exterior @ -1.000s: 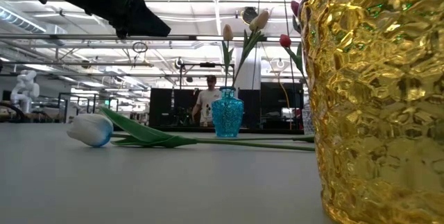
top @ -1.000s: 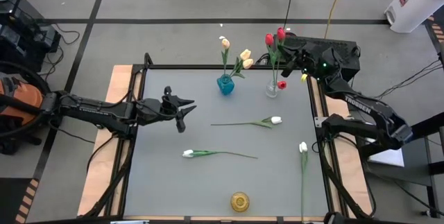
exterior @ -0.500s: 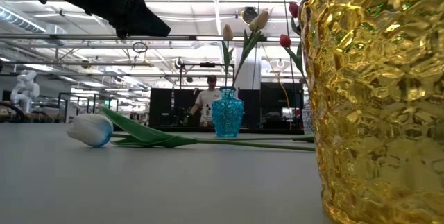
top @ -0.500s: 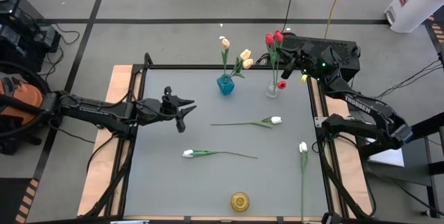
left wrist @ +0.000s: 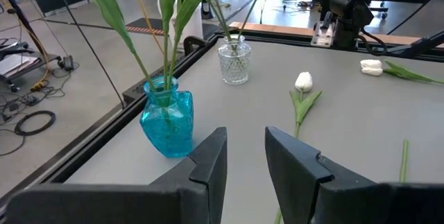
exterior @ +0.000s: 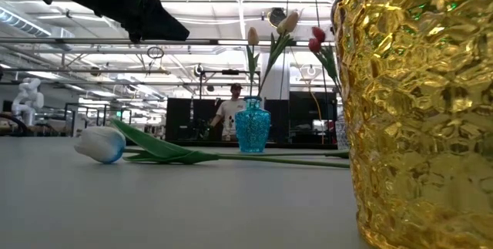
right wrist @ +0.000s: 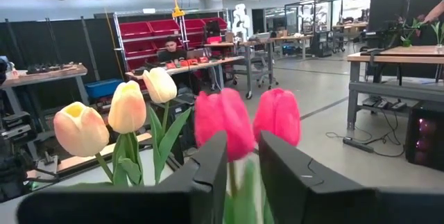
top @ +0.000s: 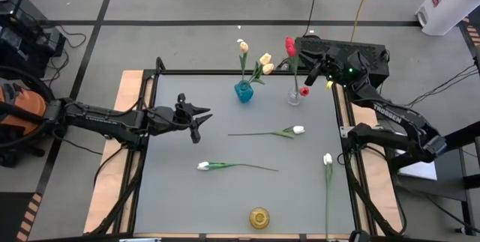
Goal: Sort flowers into vase by color
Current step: Put the bottom right white flower into the yellow vase
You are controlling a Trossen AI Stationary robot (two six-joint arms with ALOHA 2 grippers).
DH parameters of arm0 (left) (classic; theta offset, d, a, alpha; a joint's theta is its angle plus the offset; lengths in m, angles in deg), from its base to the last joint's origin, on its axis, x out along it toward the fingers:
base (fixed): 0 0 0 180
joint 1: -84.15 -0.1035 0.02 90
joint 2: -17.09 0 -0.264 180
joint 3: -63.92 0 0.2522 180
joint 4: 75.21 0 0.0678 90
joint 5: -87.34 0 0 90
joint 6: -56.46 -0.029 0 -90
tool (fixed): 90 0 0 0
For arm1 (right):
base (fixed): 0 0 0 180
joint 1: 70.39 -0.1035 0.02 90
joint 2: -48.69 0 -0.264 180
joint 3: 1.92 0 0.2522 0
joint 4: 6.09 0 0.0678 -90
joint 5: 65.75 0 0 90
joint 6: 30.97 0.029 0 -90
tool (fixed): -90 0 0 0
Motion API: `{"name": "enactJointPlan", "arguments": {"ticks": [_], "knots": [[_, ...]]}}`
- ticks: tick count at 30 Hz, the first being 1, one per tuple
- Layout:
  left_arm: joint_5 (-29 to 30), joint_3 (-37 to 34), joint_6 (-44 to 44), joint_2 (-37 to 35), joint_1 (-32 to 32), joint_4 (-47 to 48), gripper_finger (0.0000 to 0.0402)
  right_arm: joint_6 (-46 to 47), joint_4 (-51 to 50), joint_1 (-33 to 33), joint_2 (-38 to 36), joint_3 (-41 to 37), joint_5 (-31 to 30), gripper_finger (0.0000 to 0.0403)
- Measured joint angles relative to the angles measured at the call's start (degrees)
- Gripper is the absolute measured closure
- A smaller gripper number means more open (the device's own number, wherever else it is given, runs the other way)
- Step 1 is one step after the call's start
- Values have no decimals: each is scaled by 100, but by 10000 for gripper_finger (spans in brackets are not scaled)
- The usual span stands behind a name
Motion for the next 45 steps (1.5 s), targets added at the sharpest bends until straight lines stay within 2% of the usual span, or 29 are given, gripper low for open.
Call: {"name": "enactJointPlan", "arguments": {"ticks": [11, 23, 32, 42, 45], "knots": [[0, 1, 2, 0, 1, 20, 294, -212, -809, 0, -951, 0, -2, 292], [-4, 2, 151, 0, 4, 48, 294, -452, -2391, 0, -2147, 2, -4, 291], [-274, 1, 553, 19, 17, 185, 295, -457, -3454, 0, -2854, 2, -7, 291], [-280, 0, 754, 591, 122, 141, 294, -281, -4886, 0, -3990, 4, 2, 291], [-282, 0, 893, 837, 175, 91, 295, -150, -5080, 0, -4286, 4, 282, 291]]}}
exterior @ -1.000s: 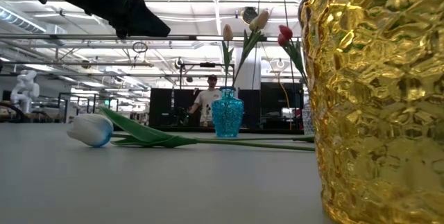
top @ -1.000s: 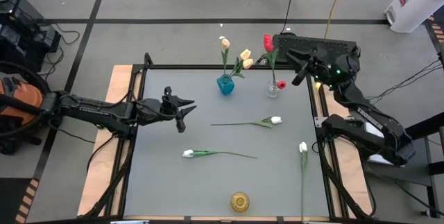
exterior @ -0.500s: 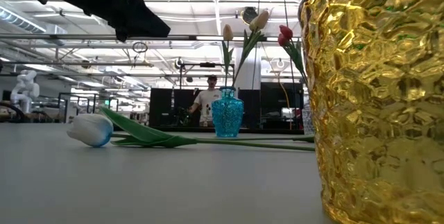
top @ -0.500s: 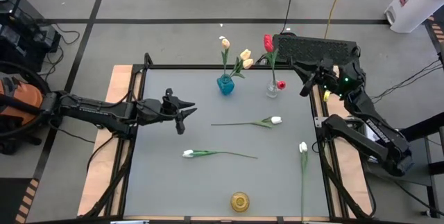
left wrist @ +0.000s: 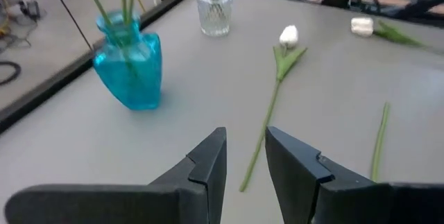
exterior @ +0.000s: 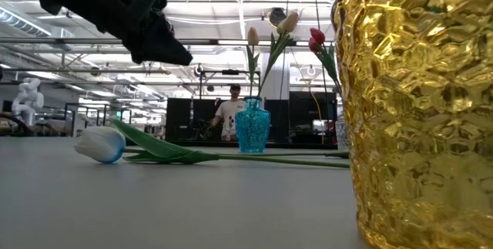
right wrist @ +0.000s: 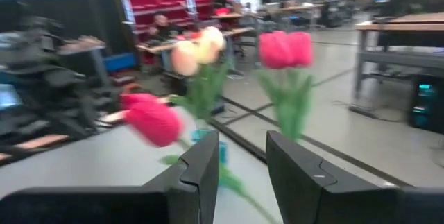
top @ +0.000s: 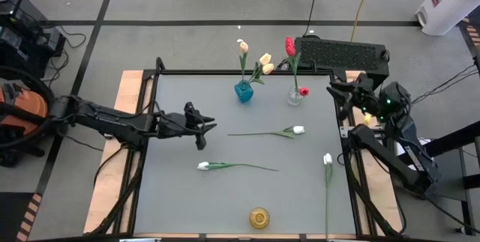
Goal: Sort flowers into vase by color
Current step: Put the bottom right white flower into the yellow vase
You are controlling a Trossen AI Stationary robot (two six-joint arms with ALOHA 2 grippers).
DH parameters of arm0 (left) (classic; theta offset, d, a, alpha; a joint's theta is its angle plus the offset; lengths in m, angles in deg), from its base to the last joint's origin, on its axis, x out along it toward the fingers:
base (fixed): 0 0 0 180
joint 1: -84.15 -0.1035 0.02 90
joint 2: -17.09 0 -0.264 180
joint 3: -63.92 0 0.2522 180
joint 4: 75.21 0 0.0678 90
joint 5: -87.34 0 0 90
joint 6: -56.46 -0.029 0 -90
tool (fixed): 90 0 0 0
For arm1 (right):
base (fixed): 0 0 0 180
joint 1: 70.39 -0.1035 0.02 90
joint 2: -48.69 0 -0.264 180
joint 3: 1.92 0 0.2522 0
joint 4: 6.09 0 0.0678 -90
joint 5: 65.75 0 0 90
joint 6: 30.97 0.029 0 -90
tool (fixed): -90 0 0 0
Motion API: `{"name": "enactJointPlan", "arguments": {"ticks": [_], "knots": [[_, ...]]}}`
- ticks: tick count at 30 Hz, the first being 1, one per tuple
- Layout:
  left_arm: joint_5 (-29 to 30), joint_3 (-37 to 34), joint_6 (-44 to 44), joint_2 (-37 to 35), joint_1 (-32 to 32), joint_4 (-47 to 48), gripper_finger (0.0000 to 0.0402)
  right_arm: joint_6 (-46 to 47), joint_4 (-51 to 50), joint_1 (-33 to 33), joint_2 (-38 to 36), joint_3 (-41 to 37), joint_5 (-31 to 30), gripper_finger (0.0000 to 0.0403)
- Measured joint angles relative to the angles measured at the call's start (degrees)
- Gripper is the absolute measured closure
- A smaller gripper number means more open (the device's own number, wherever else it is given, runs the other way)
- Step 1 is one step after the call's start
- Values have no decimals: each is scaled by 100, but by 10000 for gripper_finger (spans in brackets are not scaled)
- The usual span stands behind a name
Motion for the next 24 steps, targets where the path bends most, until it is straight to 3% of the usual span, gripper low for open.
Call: {"name": "enactJointPlan", "arguments": {"ticks": [11, 24], "knots": [[0, -2, 306, 763, 351, -788, 294, 784, -218, 0, -649, 0, 1535, 291], [11, -4, 300, 1387, 443, -1725, 294, 1046, -362, -2, -883, 0, 2145, 291]]}}
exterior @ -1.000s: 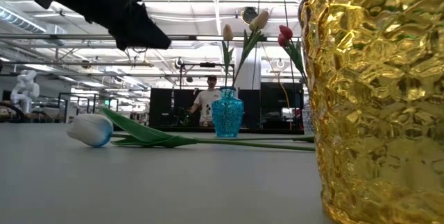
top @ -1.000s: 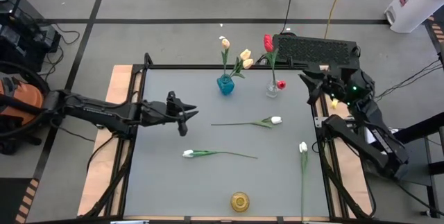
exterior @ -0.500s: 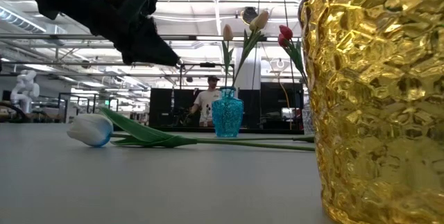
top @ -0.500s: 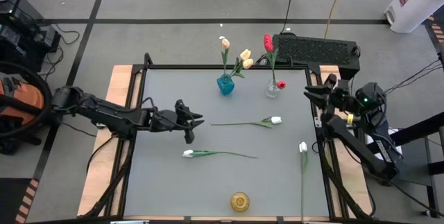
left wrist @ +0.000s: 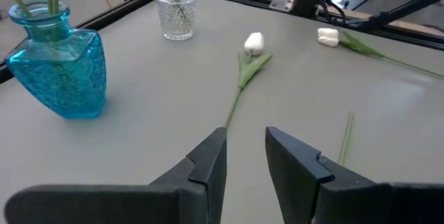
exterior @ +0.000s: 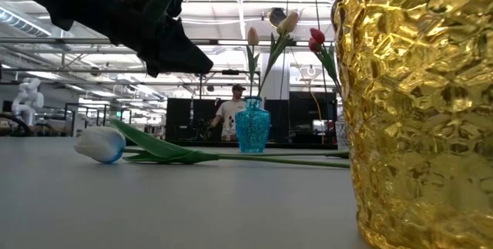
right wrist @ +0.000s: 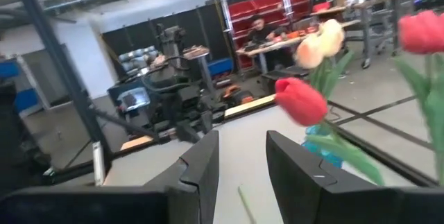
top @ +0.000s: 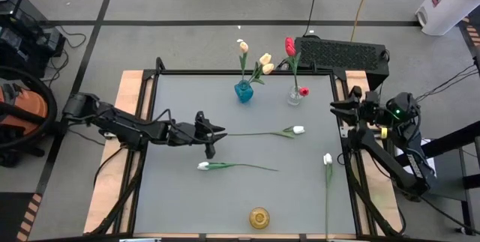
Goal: Sort flowers into vase by color
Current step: Put the bottom right white flower into the yellow vase
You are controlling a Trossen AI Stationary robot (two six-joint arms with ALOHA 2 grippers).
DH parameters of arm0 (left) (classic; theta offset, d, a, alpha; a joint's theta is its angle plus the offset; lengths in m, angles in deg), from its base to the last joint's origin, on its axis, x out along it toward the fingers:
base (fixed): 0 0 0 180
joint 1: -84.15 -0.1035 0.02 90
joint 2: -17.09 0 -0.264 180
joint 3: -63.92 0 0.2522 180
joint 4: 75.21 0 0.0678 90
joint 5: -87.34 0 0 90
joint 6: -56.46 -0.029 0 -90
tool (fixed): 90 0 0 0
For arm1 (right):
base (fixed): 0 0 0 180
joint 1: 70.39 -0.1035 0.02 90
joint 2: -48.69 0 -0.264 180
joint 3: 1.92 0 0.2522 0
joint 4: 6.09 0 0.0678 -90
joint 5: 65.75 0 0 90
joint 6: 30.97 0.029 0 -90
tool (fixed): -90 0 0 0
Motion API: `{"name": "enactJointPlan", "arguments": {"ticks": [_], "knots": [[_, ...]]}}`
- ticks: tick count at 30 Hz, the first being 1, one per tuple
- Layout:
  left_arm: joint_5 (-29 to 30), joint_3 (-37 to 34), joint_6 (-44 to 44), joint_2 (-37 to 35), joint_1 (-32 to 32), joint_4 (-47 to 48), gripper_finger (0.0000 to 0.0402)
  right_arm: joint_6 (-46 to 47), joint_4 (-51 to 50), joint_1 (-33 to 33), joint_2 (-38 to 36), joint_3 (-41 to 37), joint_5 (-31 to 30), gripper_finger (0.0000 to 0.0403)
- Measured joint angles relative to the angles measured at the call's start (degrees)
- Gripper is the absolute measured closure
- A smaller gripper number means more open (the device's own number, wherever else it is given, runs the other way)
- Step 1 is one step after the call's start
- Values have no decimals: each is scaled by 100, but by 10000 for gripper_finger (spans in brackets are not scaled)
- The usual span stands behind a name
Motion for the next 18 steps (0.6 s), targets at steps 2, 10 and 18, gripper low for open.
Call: {"name": "enactJointPlan", "arguments": {"ticks": [2, 10, 18], "knots": [[0, 0, 0, 32, 0, -60, 295, -135, -199, 1, -14, 0, 171, 291], [39, 0, -18, 39, -108, -156, 295, -1135, -1296, 2, -16, 0, 252, 291], [62, 22, -342, 39, -338, -523, 295, -1328, -1387, 2, -16, -239, 363, 291]]}}
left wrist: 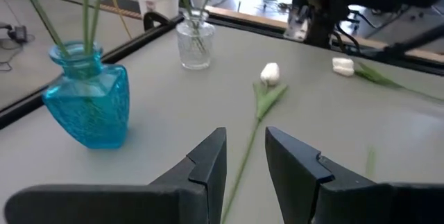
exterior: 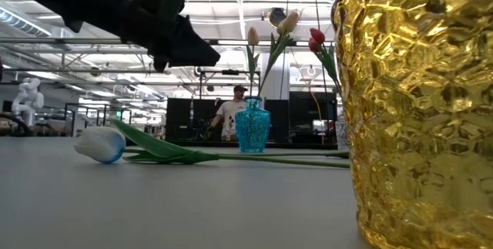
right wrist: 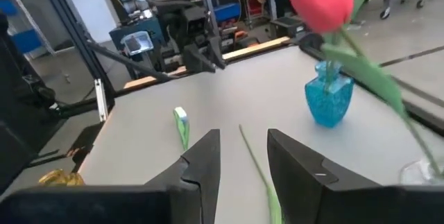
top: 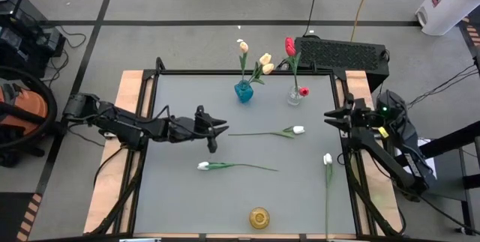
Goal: Sort flowers into vase by color
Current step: Put the bottom right white flower into the yellow vase
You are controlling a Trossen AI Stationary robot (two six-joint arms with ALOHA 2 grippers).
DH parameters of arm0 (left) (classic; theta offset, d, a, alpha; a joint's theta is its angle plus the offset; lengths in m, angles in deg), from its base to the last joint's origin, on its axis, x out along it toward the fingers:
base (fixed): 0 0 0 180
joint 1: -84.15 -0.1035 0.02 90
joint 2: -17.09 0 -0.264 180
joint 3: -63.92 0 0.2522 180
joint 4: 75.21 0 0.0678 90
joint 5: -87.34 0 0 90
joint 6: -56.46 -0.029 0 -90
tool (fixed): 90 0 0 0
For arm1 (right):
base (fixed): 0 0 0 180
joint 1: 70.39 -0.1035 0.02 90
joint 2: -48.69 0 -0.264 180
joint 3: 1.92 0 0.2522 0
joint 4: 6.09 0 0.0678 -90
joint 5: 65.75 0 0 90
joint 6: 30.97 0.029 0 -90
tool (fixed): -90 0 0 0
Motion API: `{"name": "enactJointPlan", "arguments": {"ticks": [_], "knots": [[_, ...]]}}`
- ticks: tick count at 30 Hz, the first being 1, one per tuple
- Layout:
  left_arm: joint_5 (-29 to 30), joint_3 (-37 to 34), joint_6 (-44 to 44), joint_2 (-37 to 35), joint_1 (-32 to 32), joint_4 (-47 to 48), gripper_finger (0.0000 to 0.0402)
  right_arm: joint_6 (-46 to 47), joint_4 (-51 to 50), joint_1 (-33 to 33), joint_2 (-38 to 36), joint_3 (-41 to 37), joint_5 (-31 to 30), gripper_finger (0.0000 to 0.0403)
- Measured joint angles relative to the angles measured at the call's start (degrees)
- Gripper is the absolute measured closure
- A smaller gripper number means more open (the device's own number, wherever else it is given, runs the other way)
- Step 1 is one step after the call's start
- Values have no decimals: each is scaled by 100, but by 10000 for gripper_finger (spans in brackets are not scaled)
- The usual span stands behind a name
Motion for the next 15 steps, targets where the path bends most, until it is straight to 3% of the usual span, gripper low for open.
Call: {"name": "enactJointPlan", "arguments": {"ticks": [6, 15], "knots": [[12, 0, -6, 0, -114, -271, 294, 801, 1052, -2, 31, -421, 128, 291], [295, 2, -10, -2, -222, -424, 294, 1001, 2401, -68, 374, -993, -127, 291]]}}
